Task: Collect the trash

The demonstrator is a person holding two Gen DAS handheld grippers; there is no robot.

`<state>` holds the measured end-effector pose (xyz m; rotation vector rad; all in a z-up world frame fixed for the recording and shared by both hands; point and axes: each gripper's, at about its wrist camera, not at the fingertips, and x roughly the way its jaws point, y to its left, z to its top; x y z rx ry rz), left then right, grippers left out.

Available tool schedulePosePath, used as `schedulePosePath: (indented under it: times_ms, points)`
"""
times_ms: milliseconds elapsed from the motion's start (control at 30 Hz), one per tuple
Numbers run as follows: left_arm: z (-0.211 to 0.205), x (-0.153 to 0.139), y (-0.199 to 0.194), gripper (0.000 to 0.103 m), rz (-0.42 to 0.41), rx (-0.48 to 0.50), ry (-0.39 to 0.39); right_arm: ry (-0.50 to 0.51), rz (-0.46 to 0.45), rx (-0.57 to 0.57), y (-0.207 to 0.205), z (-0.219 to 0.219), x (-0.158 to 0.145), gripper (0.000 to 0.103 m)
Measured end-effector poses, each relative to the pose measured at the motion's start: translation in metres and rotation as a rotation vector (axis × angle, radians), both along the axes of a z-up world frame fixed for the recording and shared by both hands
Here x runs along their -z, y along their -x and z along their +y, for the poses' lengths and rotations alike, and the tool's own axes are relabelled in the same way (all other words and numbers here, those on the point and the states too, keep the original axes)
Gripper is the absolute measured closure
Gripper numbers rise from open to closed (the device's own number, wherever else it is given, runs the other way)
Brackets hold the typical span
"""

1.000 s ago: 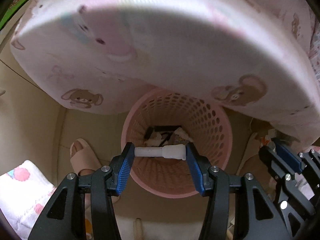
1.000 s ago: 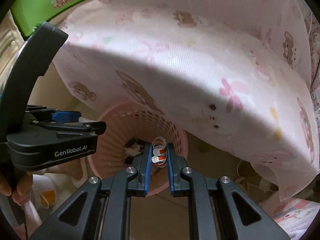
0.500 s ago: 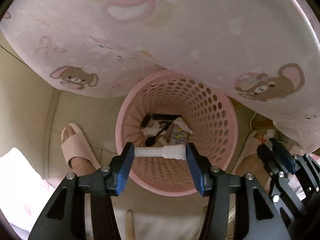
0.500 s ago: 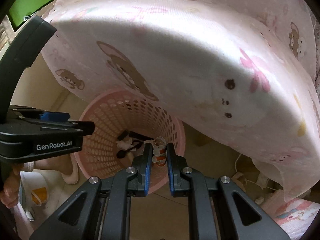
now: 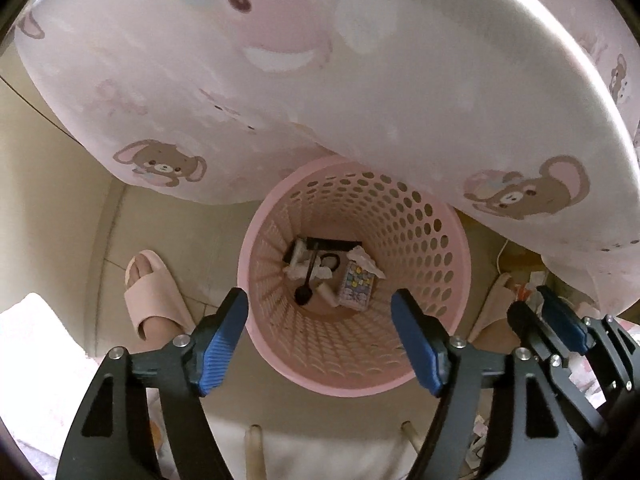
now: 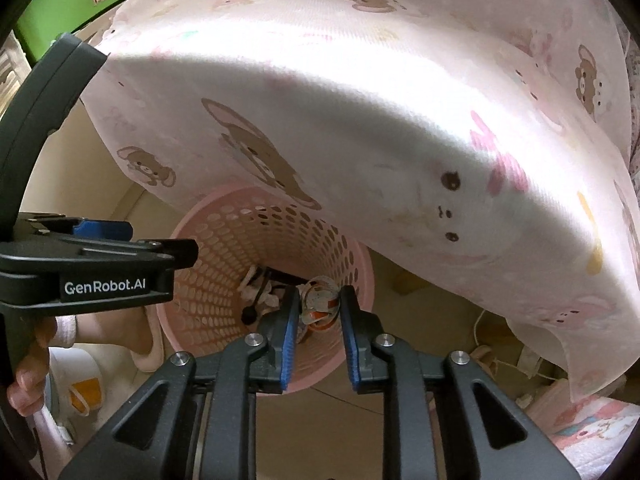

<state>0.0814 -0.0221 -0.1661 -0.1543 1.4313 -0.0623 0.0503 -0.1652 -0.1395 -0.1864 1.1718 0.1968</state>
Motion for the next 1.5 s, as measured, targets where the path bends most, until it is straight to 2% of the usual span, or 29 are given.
schedulePosePath:
  times_ms: [33, 100, 167, 300, 433, 667, 733, 867, 933, 1000, 1100, 1133, 1267, 1433, 1500]
  points:
    - [0.001, -0.002, 0.0, 0.028, -0.004, -0.002, 0.0, -0.005, -0.002, -0.001, 0.0, 0.0, -0.001, 0.074]
    - [0.004, -0.005, 0.001, 0.026, -0.006, -0.007, 0.009, -0.011, -0.015, -0.001, 0.0, -0.002, -0.004, 0.056]
    - [0.011, -0.01, 0.002, 0.026, -0.018, -0.032, 0.018, -0.007, -0.036, 0.004, 0.001, -0.002, -0.007, 0.049]
    - [0.022, -0.022, 0.003, 0.024, -0.05, -0.059, 0.015, -0.037, -0.026, 0.014, 0.001, -0.005, -0.011, 0.046]
    - [0.021, -0.034, 0.004, 0.024, -0.089, -0.035, -0.038, -0.047, -0.042, 0.04, 0.0, -0.009, -0.018, 0.039]
    - [0.017, -0.064, 0.015, 0.021, -0.188, 0.011, -0.056, -0.092, -0.065, 0.074, 0.002, -0.014, -0.036, 0.036]
    - [0.014, -0.074, 0.019, 0.021, -0.234, 0.024, -0.087, -0.099, -0.085, 0.082, 0.005, -0.019, -0.047, 0.036]
    - [0.008, -0.104, 0.031, 0.021, -0.383, 0.049, -0.135, -0.135, -0.117, 0.099, 0.015, -0.029, -0.068, 0.036]
    - [0.008, -0.12, 0.038, 0.017, -0.457, 0.055, -0.135, -0.137, -0.148, 0.108, 0.02, -0.034, -0.079, 0.036]
    - [0.008, -0.134, 0.044, 0.011, -0.529, 0.056, -0.131, -0.143, -0.178, 0.121, 0.024, -0.039, -0.09, 0.03]
    - [0.008, -0.151, 0.053, 0.001, -0.613, 0.048, -0.128, -0.17, -0.22, 0.161, 0.03, -0.049, -0.104, 0.027]
    - [0.007, -0.155, 0.055, 0.001, -0.639, 0.051, -0.132, -0.171, -0.232, 0.171, 0.03, -0.051, -0.107, 0.026]
    - [0.002, -0.163, 0.057, 0.001, -0.677, 0.076, -0.141, -0.14, -0.307, 0.181, 0.04, -0.056, -0.125, 0.02]
    - [-0.001, -0.173, 0.066, 0.001, -0.729, 0.073, -0.184, -0.13, -0.382, 0.164, 0.049, -0.058, -0.143, 0.018]
    - [0.0, -0.178, 0.07, 0.001, -0.749, 0.061, -0.153, -0.127, -0.39, 0.182, 0.049, -0.059, -0.147, 0.013]
